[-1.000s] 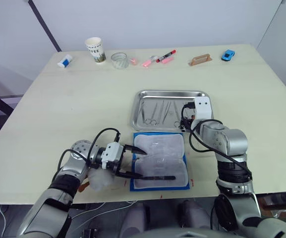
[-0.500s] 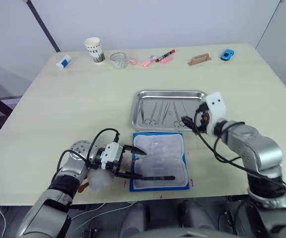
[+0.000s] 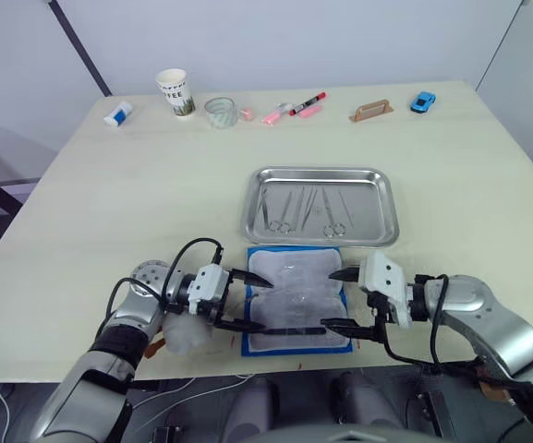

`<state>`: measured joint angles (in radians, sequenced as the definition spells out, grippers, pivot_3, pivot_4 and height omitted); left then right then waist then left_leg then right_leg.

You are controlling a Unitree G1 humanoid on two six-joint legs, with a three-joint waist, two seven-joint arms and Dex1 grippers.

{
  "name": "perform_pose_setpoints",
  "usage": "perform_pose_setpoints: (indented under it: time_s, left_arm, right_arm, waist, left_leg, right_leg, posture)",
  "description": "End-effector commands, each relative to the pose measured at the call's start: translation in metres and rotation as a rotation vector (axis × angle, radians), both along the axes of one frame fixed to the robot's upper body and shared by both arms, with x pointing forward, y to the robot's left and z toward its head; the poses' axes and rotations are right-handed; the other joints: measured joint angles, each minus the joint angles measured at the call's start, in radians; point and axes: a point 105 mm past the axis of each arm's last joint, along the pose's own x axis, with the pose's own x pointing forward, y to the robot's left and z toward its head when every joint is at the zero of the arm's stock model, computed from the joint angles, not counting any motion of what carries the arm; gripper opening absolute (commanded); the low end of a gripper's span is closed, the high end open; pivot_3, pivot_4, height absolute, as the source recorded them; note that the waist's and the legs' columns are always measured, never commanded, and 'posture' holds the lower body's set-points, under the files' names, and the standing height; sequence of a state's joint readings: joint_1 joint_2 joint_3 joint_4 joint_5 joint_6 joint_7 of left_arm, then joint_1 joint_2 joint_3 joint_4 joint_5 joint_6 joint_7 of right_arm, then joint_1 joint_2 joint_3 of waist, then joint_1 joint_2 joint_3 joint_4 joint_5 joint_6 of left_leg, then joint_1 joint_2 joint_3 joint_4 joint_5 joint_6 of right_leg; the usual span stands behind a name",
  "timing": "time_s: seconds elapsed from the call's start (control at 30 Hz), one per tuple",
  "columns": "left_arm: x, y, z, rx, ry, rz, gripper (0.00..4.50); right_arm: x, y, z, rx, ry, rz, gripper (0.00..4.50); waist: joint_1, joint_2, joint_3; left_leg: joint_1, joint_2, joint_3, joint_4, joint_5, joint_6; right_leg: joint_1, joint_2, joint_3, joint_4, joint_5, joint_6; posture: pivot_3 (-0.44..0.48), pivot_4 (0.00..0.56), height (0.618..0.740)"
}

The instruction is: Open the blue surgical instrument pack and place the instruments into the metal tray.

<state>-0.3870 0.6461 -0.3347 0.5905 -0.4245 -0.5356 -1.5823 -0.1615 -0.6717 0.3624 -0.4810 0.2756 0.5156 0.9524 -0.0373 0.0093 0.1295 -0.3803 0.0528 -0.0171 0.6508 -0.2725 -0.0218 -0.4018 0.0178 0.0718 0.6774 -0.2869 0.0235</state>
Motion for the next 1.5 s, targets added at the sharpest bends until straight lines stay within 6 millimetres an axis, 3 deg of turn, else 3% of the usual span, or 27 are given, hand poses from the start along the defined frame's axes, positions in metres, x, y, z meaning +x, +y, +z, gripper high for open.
perform_pose_setpoints:
  time_s: [0.03,0.47,0.57,0.6,0.87,1.2,1.5]
  left_arm:
    - [-0.019,0.01,-0.031,0.128,0.125,-0.034,3.83]
    - [-0.019,0.013,-0.03,0.14,0.121,-0.037,3.83]
    - [-0.019,0.013,-0.03,0.141,0.12,-0.039,3.83]
    - [-0.018,0.013,-0.03,0.142,0.119,-0.039,3.83]
    - [-0.016,0.014,-0.028,0.146,0.115,-0.034,3.83]
    - [-0.017,0.013,-0.028,0.141,0.119,-0.036,3.83]
    - [-0.019,0.011,-0.029,0.136,0.122,-0.039,3.83]
  right_arm:
    - [-0.003,0.005,-0.003,-0.01,-0.04,0.039,4.49]
    - [0.0,0.006,-0.032,-0.085,-0.096,0.076,4.49]
    - [-0.002,0.005,-0.035,-0.097,-0.092,0.094,3.81]
    - [-0.003,0.005,-0.035,-0.095,-0.085,0.098,3.24]
    - [-0.009,-0.001,-0.04,-0.128,-0.061,0.112,0.05]
    - [-0.008,-0.005,-0.028,-0.157,-0.126,0.139,0.05]
    - [-0.011,0.003,0.003,-0.201,-0.198,0.197,0.05]
  waist:
    - [0.0,0.0,0.0]
    - [-0.001,-0.001,0.0]
    - [-0.001,-0.001,-0.001]
    - [-0.001,-0.001,-0.001]
    - [-0.001,-0.001,-0.001]
    - [0.001,-0.002,-0.001]
    - [0.002,-0.002,0.0]
  left_leg:
    - [0.0,0.0,0.0,0.0,0.0,0.0]
    - [0.001,0.0,0.0,0.0,0.0,0.0]
    - [0.001,0.001,0.0,0.0,0.0,0.0]
    - [0.001,0.001,0.0,0.0,0.0,0.0]
    - [0.002,0.001,0.0,0.0,0.0,0.0]
    - [0.002,0.0,0.0,0.0,0.0,0.0]
    - [0.002,0.0,-0.001,0.0,0.0,0.0]
  right_leg:
    - [0.0,0.0,0.0,0.0,0.0,0.0]
    - [0.001,0.001,0.0,0.0,0.0,0.0]
    - [0.001,0.001,0.0,0.0,0.0,0.0]
    - [0.001,0.001,0.0,0.0,0.0,0.0]
    - [0.001,0.001,0.0,0.0,0.0,0.0]
    - [0.003,0.001,0.0,0.0,0.0,0.0]
    - [0.003,0.001,0.0,0.0,0.0,0.0]
  posture:
    - [0.0,0.15,0.74]
    - [0.0,0.15,0.74]
    - [0.0,0.15,0.74]
    - [0.0,0.15,0.74]
    - [0.0,0.15,0.74]
    - [0.0,0.15,0.74]
    - [0.0,0.15,0.74]
